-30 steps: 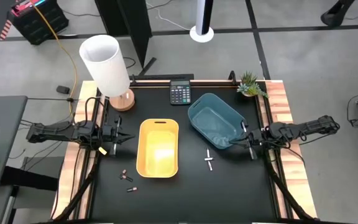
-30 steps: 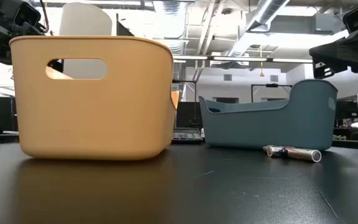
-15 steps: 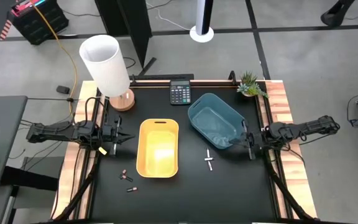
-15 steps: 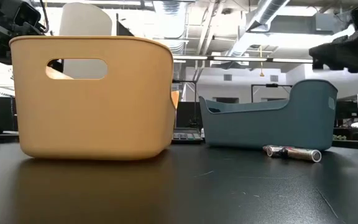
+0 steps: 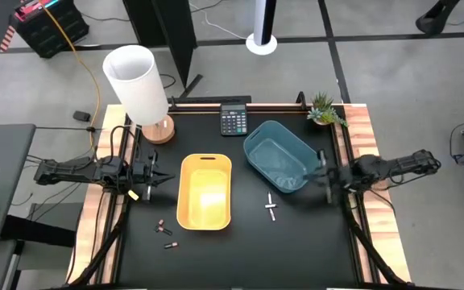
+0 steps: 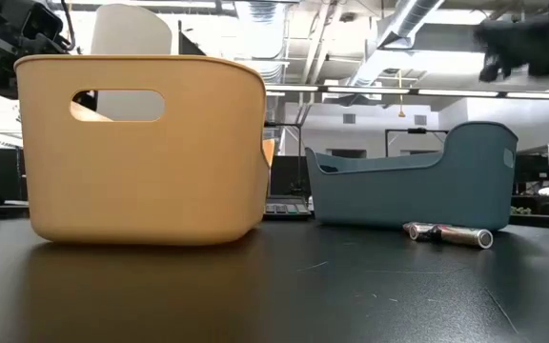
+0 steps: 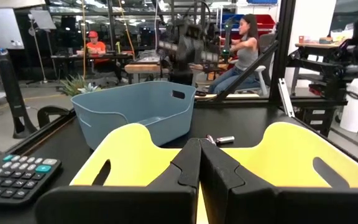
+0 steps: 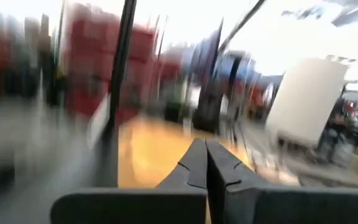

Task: Sort batteries
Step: Put the bottom silver battery into the blue bin

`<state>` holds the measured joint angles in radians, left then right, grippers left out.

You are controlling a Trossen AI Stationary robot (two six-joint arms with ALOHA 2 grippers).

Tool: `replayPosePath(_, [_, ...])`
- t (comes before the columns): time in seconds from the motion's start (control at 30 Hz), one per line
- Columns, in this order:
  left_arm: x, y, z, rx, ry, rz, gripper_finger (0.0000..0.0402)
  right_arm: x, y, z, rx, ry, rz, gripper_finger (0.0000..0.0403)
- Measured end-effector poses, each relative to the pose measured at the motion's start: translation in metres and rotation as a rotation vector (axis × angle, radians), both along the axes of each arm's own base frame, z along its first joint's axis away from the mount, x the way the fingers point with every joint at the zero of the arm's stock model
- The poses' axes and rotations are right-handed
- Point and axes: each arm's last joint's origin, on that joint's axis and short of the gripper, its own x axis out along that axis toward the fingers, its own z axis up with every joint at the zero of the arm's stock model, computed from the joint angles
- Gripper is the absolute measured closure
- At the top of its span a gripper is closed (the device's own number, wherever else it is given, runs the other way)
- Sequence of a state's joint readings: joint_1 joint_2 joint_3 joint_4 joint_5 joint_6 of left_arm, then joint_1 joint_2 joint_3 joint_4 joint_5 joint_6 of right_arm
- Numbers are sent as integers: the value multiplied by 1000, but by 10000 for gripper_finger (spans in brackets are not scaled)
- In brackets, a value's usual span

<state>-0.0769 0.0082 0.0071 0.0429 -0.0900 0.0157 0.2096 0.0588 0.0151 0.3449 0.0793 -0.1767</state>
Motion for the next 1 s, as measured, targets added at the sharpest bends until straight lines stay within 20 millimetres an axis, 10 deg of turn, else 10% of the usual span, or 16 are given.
replayPosePath(0.13, [0,0,1,-116,-8,-5,401,-14,-4,30,336,-293,124,394])
replayPosePath(0.3, [0,0,6,-236,-60,-16,402,0,1,43,430,-156,181,394])
replayPosePath(0.67, [-2,0,14,-232,-144,-25,401,96,51,111,239,-59,232,394])
replayPosePath(1.0, [-2,0,15,-346,-160,-40,401,179,99,95,237,602,302,393])
